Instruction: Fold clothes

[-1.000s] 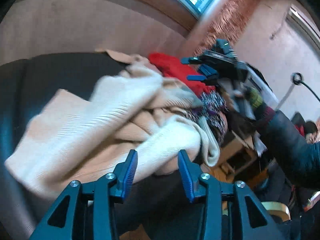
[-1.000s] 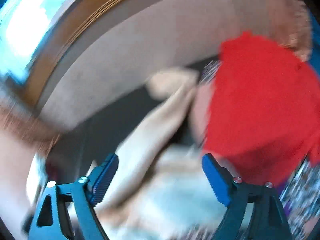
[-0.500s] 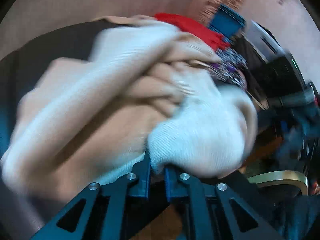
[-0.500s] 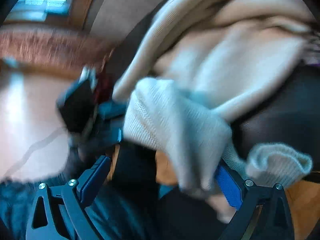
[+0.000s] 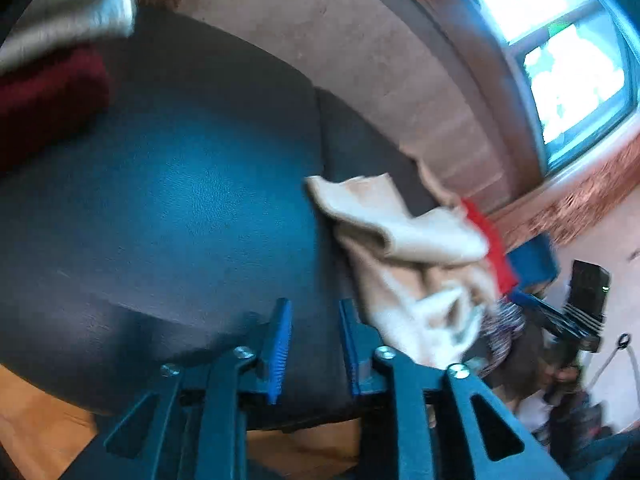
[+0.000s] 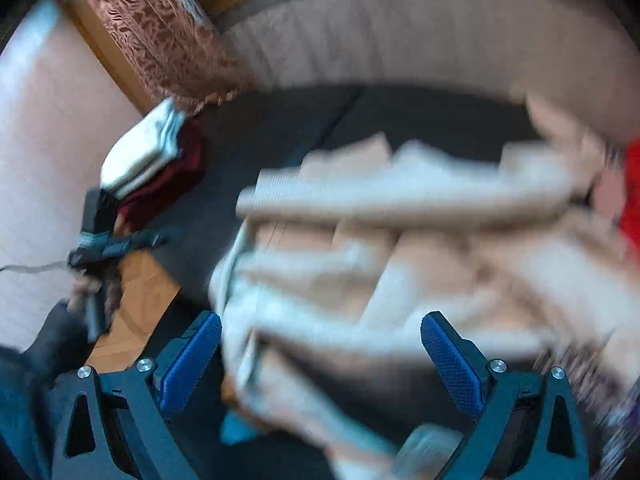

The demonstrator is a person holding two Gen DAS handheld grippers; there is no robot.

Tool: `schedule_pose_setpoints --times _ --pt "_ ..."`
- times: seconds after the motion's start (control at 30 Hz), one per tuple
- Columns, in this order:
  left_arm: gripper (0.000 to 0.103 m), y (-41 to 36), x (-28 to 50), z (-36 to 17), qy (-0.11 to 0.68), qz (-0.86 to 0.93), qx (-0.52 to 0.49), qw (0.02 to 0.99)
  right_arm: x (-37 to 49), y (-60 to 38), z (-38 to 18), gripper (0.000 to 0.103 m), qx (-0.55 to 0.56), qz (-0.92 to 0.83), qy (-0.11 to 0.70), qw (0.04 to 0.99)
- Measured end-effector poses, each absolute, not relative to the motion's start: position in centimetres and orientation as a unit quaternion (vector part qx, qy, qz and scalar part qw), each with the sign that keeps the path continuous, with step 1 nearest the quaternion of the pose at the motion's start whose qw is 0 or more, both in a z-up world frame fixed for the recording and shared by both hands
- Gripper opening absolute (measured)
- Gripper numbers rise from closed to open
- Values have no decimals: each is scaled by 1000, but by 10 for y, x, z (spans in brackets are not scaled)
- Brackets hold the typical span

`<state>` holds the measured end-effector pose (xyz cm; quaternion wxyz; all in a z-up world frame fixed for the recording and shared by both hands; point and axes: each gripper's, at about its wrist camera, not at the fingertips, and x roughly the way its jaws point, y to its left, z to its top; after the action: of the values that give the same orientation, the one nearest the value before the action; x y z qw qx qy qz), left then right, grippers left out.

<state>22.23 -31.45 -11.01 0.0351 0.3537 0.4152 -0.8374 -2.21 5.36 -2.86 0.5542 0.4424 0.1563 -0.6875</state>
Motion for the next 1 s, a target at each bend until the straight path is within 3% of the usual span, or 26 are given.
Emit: schedule_pose_setpoints --times 0.1,0.3,0.5,0.63,0.73,0.77,0.8,0.87,0.9,0.93,1.0 --pt "42 -282 194 -104 411 -845 341 -2 -42 10 -14 102 386 -711 172 562" --pt "44 -233 142 -101 327 -857 399 8 -77 -103 -54 103 386 -704 263 535" --pt "44 -226 124 -121 333 -845 417 42 -110 -168 -118 102 446 -675 332 486" --pt "44 -218 123 -122 311 -853 416 51 -126 -169 -150 103 499 -646 330 474" --pt "30 -229 125 -117 322 -855 404 51 -126 -161 -151 103 488 -649 323 487" --pt "8 -233 126 -116 325 -855 400 51 -123 -160 -150 103 479 -646 329 494" --pt "8 -237 126 -114 329 -856 396 51 -119 -159 -149 96 470 -645 334 502" --pt "7 -244 128 -111 336 -857 387 51 -111 -157 -139 66 445 -644 337 523" --pt "6 -248 129 -110 339 -858 383 51 -108 -157 -134 26 434 -644 338 532" --pt "6 -252 129 -108 343 -858 379 50 -105 -158 -128 18 425 -648 339 534" --pt "6 -259 131 -105 350 -859 370 50 -105 -165 -113 18 394 -666 342 532"
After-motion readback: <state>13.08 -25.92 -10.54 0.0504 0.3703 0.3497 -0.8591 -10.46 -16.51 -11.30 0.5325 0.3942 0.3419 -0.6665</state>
